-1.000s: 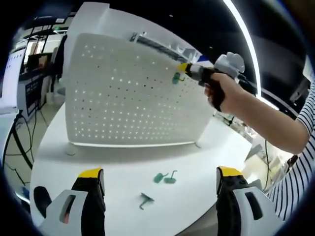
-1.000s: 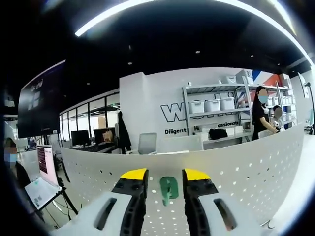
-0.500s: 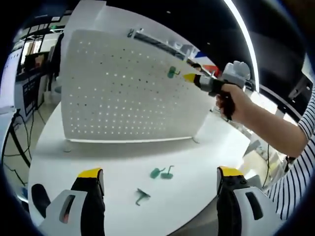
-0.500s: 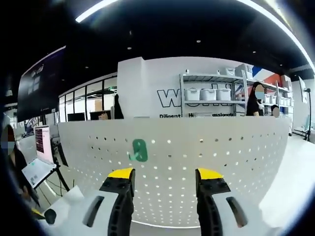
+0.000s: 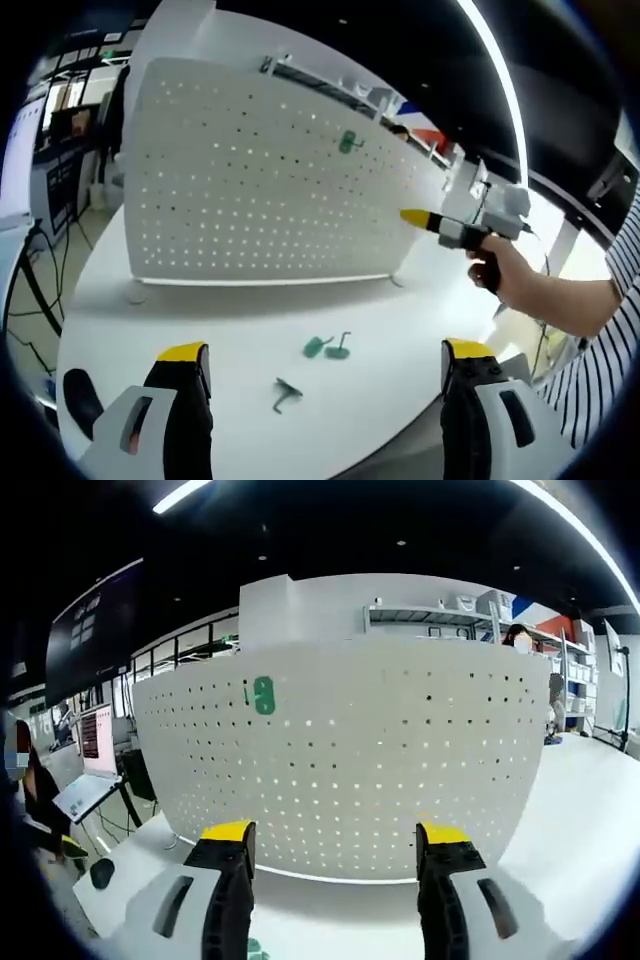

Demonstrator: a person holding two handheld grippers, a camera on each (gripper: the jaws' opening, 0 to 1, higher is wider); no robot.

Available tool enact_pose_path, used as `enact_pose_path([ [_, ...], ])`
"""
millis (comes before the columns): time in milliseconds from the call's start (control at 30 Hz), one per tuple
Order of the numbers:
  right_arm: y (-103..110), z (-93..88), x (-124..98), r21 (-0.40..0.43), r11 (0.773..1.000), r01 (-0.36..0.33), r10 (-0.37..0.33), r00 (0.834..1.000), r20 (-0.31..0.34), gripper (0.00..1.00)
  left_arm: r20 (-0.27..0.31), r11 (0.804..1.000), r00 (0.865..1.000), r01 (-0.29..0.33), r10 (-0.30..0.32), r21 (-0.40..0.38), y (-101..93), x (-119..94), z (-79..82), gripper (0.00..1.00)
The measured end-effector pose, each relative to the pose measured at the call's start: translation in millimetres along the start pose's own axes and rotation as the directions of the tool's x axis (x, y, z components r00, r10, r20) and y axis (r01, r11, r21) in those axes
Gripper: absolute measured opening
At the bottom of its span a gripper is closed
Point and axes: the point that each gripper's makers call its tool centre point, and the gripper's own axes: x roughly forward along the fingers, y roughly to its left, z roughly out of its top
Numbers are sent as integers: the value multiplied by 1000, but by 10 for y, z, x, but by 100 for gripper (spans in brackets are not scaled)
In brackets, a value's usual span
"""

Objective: Insert the hook assembly into the mounting plate slot until the hook locks in place.

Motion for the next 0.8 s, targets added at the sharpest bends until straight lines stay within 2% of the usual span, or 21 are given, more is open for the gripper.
enact_pose_path([
  [233,-156,-403,-296,-33,999,-5,2,996,-93,64,-14,1000,1000,4,-4,0,-36,13,-42,98],
  [433,-380,-769,-633,-63,998,1,-12,983,-182,64,-27,1000,1000,2,-2,-1,-55,22,-95,98],
  [567,-486,-944,-837,-60,998,16,-29,974,-224,64,-39,1000,999,5,-5,-5,-76,37,-138,100],
  [800,-480,-1185,-1063,-64,998,-8,-11,957,-289,64,-60,1000,998,12,-12,0,-95,41,-188,100],
])
